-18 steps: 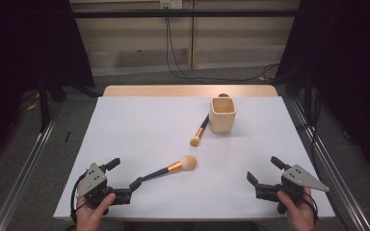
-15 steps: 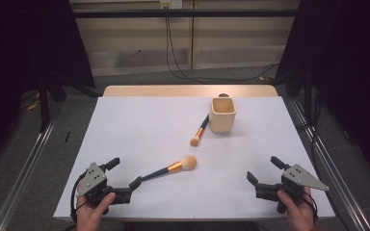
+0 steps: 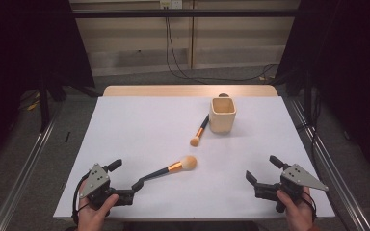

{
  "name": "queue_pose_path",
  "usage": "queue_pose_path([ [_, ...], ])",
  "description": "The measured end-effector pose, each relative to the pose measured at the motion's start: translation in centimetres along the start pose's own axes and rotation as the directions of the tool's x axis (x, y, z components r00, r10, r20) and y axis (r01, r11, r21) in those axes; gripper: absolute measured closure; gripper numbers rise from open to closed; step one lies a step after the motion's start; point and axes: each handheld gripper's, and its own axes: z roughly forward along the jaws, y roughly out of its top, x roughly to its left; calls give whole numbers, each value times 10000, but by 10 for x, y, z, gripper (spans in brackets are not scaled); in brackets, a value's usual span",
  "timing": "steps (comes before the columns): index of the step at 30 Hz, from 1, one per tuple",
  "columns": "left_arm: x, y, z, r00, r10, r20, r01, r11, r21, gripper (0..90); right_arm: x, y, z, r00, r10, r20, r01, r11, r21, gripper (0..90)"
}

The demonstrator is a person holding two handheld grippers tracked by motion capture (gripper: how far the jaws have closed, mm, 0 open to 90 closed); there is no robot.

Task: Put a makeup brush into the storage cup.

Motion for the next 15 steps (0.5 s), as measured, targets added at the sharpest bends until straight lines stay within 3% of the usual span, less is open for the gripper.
queue_pose_path([
  [3,-2,2,3,9999,-151,22,151,9999,61,20,2,0,1,9999,-73,-84,73,10000,48,1],
  [15,-4,24,20,9991,212,365,-214,9998,38,25,2,0,1,9999,-94,-88,94,9999,82,1],
])
